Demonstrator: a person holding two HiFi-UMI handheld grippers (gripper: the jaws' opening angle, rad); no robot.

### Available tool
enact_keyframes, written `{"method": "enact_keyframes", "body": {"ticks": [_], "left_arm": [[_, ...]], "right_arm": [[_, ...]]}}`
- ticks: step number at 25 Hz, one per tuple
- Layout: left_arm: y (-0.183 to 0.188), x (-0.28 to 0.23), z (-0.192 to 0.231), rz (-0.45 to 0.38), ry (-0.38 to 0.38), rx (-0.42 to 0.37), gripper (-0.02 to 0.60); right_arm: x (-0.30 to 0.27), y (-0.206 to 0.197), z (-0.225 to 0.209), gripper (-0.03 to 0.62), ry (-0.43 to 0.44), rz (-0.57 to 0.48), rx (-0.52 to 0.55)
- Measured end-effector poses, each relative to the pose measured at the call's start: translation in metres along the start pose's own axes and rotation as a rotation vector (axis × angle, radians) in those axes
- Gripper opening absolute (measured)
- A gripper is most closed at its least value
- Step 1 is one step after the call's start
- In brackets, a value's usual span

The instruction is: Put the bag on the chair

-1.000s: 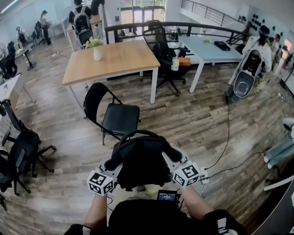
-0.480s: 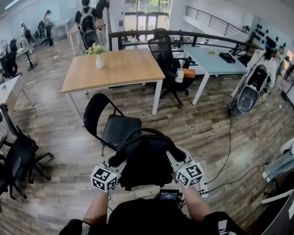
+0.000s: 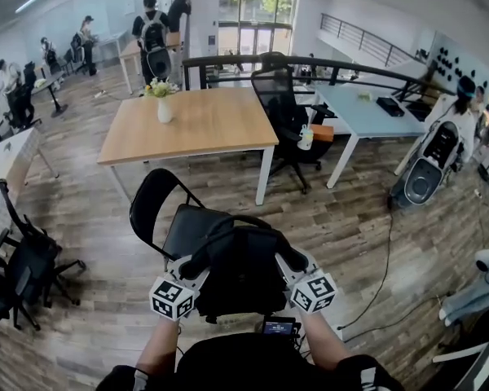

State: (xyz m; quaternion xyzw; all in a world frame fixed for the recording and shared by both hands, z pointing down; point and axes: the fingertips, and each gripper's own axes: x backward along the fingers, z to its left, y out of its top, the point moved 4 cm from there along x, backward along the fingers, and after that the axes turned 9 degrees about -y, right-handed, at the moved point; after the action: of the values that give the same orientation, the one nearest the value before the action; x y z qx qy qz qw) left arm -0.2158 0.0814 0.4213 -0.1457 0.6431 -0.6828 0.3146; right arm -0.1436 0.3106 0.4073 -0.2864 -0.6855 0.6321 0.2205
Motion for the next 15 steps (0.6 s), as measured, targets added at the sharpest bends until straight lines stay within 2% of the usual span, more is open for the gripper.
{"method": "enact_keyframes", "body": {"ticks": [5,15], "left_arm": [[0.005,-0.061,0.019,-0.004,0.067,0.025,0.107],[0.037,-0.175,0.047,-0.045,0.187,0.052,0.107]], "right_arm": [[-0.045,-0.001,-0.063,0.13,0.068,0.024,-0.014],[-0.124,0.023,-0.183,0.13,0.206,0.012,0.014]]}}
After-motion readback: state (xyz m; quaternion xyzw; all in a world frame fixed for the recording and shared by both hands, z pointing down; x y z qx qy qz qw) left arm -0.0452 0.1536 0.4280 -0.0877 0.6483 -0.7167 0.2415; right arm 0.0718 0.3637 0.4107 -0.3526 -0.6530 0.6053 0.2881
